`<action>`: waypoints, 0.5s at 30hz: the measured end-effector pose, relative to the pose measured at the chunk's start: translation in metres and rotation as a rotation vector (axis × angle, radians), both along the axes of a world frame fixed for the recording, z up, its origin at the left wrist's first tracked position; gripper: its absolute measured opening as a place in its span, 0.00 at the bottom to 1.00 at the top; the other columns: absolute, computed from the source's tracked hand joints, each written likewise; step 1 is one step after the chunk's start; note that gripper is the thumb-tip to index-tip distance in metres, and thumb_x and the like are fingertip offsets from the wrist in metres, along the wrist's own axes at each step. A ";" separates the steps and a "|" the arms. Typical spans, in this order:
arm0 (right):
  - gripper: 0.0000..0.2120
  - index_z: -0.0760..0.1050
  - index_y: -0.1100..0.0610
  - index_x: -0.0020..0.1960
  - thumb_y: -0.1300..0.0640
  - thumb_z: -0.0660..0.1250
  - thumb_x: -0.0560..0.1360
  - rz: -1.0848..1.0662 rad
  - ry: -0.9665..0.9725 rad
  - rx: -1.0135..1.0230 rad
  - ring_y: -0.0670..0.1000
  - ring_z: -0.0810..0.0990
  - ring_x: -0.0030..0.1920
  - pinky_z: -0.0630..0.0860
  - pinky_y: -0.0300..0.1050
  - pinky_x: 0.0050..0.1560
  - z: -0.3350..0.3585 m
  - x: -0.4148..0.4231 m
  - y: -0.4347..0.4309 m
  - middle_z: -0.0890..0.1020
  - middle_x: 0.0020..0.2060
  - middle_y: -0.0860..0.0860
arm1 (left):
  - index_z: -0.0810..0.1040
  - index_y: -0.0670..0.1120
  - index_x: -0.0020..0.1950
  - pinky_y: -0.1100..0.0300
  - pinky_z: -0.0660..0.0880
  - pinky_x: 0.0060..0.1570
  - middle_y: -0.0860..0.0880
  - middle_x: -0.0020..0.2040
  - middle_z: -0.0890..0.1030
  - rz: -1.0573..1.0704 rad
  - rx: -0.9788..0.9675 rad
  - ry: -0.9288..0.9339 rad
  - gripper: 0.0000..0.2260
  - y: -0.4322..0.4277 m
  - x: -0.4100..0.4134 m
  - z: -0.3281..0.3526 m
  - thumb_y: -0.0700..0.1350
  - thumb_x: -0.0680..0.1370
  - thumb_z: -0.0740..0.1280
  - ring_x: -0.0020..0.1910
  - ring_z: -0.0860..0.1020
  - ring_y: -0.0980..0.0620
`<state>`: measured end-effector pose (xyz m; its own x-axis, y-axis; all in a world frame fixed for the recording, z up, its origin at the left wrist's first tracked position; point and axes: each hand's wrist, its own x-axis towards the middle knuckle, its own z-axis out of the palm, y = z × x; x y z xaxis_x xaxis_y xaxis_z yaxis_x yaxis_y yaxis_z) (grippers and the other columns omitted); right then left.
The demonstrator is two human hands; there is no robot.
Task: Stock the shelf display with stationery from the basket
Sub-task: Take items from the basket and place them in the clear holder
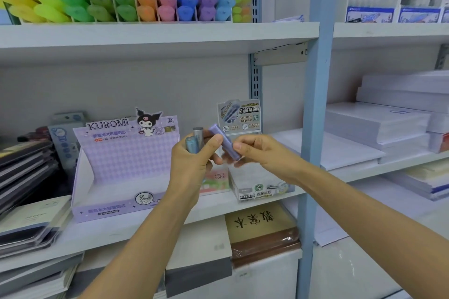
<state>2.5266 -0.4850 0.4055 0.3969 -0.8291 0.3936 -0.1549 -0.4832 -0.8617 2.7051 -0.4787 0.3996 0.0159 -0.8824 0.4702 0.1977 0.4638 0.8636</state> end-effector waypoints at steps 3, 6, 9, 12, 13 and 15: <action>0.16 0.74 0.59 0.63 0.59 0.68 0.76 -0.023 -0.092 0.006 0.55 0.83 0.52 0.80 0.47 0.53 0.008 -0.001 -0.005 0.82 0.53 0.58 | 0.82 0.49 0.44 0.67 0.67 0.22 0.53 0.29 0.79 0.034 0.009 0.029 0.02 -0.002 -0.003 0.002 0.44 0.74 0.73 0.25 0.75 0.56; 0.15 0.74 0.60 0.58 0.64 0.72 0.73 0.028 -0.110 0.042 0.54 0.84 0.43 0.80 0.42 0.45 0.010 -0.002 -0.008 0.84 0.45 0.57 | 0.81 0.48 0.45 0.67 0.66 0.22 0.52 0.29 0.79 0.052 0.030 0.065 0.03 -0.001 -0.002 0.004 0.44 0.74 0.73 0.24 0.74 0.57; 0.09 0.78 0.59 0.54 0.64 0.70 0.74 -0.082 -0.274 -0.006 0.48 0.83 0.40 0.79 0.37 0.44 0.009 -0.006 -0.014 0.85 0.42 0.53 | 0.81 0.47 0.48 0.67 0.65 0.22 0.50 0.36 0.83 0.059 0.055 0.040 0.03 -0.002 0.001 0.005 0.45 0.76 0.71 0.24 0.73 0.57; 0.07 0.81 0.57 0.52 0.64 0.68 0.76 -0.271 -0.399 -0.089 0.44 0.81 0.37 0.79 0.35 0.44 0.014 -0.022 -0.026 0.85 0.40 0.50 | 0.80 0.47 0.51 0.65 0.65 0.24 0.48 0.40 0.83 0.023 0.138 0.024 0.04 -0.006 0.006 0.005 0.42 0.80 0.65 0.25 0.74 0.56; 0.07 0.81 0.56 0.51 0.64 0.68 0.76 -0.329 -0.359 -0.114 0.44 0.80 0.37 0.79 0.35 0.45 0.016 -0.028 -0.031 0.85 0.40 0.51 | 0.79 0.46 0.52 0.64 0.66 0.25 0.48 0.40 0.82 -0.009 0.163 0.004 0.06 -0.006 0.008 0.004 0.40 0.80 0.63 0.26 0.74 0.55; 0.06 0.81 0.56 0.50 0.65 0.70 0.75 -0.417 -0.183 -0.127 0.45 0.80 0.38 0.78 0.35 0.45 0.016 -0.035 -0.043 0.83 0.41 0.54 | 0.78 0.45 0.55 0.64 0.69 0.27 0.49 0.38 0.82 -0.080 0.177 -0.050 0.09 -0.007 0.012 0.002 0.38 0.81 0.61 0.28 0.75 0.55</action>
